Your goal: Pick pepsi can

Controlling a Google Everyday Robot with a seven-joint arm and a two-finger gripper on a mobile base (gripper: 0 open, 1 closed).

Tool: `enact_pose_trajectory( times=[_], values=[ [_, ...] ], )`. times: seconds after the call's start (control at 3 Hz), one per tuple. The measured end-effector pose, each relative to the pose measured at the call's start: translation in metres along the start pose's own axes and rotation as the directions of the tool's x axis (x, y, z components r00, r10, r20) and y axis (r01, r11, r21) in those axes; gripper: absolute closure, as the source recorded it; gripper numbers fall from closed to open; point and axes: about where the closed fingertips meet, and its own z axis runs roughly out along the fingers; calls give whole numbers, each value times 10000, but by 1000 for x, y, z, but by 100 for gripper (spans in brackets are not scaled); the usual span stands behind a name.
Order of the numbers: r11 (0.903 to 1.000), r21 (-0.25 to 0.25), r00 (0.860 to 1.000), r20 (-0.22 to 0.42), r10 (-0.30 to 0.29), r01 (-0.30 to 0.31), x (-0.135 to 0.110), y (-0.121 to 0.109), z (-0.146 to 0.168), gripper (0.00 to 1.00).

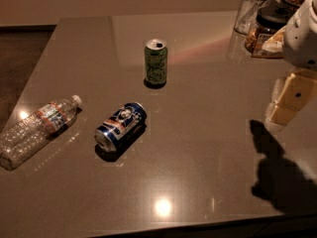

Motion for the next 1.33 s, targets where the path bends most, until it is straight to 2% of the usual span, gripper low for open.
enact_pose_trajectory(
  times=[0.33, 0.67, 1.0, 1.33],
  values=[
    [10000, 0, 10000, 0, 0, 0, 0, 0, 0, 0],
    [9971, -290, 9973, 192, -704, 709, -19, -4, 5, 0],
    [9786, -676, 9790, 760, -1889, 1941, -56, -8, 15, 0],
    [9470, -990, 9469, 1364, -2912, 3055, -88, -5, 28, 0]
  ],
)
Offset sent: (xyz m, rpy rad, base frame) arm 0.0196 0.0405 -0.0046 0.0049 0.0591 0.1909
